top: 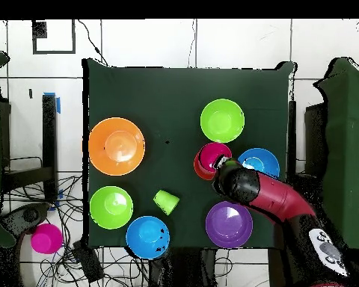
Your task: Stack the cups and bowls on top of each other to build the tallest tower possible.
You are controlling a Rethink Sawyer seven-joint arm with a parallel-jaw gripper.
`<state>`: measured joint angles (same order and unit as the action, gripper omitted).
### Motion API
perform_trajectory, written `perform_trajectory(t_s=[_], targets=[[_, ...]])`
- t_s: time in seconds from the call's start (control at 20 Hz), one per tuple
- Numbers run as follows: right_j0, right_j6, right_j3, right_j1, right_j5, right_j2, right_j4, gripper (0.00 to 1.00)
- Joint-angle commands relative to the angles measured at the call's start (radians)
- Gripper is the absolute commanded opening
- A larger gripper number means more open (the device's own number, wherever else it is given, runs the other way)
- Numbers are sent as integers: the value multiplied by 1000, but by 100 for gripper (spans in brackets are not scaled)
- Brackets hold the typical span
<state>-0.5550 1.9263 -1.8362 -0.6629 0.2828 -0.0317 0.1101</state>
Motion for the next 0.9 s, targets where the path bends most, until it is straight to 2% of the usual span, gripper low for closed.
perform_trajectory(t_s=[0.05,0.9], targets=[[-6,119,-70,56,-77,-102,-4,0],[-4,112,-63,61,-57,-100,-14,0]])
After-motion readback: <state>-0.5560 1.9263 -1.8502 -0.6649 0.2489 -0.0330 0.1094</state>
